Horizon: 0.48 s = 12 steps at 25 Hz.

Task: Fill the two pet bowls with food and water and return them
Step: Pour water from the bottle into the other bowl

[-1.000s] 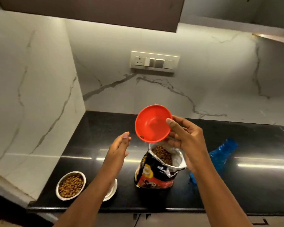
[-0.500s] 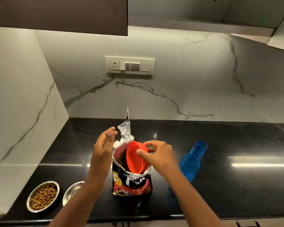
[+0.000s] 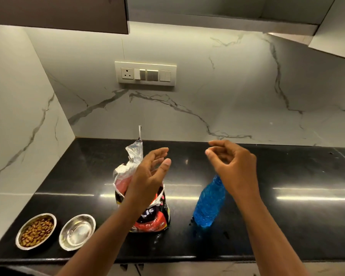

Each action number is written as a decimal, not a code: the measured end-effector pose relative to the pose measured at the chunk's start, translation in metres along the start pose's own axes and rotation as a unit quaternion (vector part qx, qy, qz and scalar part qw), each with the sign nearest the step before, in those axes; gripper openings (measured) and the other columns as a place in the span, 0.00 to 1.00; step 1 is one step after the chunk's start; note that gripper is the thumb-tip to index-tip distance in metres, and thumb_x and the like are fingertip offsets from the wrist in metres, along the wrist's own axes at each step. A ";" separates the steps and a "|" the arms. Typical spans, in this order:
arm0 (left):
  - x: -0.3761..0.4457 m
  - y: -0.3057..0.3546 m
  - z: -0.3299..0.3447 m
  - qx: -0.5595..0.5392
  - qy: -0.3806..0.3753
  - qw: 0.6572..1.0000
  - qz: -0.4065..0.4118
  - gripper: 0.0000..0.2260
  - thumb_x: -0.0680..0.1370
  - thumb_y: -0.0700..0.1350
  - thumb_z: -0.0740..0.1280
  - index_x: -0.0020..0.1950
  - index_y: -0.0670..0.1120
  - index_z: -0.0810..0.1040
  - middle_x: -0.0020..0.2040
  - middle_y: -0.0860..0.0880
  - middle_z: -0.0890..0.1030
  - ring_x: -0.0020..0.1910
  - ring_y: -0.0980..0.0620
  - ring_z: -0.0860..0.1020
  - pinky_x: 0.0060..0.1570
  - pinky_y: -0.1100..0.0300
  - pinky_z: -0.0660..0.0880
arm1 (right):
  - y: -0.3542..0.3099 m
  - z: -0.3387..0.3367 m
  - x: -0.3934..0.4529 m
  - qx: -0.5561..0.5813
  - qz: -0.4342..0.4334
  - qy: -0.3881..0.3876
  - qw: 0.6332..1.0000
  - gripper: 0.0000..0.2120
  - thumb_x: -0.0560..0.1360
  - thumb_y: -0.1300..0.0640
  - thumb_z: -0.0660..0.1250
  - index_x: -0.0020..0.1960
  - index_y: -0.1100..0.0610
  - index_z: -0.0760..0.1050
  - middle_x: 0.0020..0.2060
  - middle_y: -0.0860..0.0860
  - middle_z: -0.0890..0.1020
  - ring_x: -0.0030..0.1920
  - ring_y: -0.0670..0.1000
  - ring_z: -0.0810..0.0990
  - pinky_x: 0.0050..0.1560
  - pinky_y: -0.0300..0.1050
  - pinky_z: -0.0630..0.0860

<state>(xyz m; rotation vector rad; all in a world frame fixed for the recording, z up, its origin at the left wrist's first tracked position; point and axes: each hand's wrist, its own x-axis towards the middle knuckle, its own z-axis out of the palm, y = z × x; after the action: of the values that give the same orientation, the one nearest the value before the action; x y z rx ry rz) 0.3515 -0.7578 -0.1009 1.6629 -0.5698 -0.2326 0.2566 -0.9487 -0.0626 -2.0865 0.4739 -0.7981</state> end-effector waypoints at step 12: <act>-0.017 -0.088 0.095 0.075 -0.127 0.981 -0.128 0.20 0.78 0.45 0.68 0.69 0.50 0.70 0.68 0.49 0.74 0.69 0.52 0.71 0.65 0.57 0.71 | 0.158 0.023 -0.069 -0.004 0.210 -0.215 0.954 0.43 0.65 0.54 0.81 0.74 0.43 0.63 0.65 0.43 0.77 0.66 0.46 0.75 0.67 0.49 0.73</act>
<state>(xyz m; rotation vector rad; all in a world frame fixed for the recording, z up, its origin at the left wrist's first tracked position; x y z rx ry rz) 0.3133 -0.8252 -0.2060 1.8677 -0.5738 -0.6081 0.2145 -0.9876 -0.2264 -1.9887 0.6449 -0.0883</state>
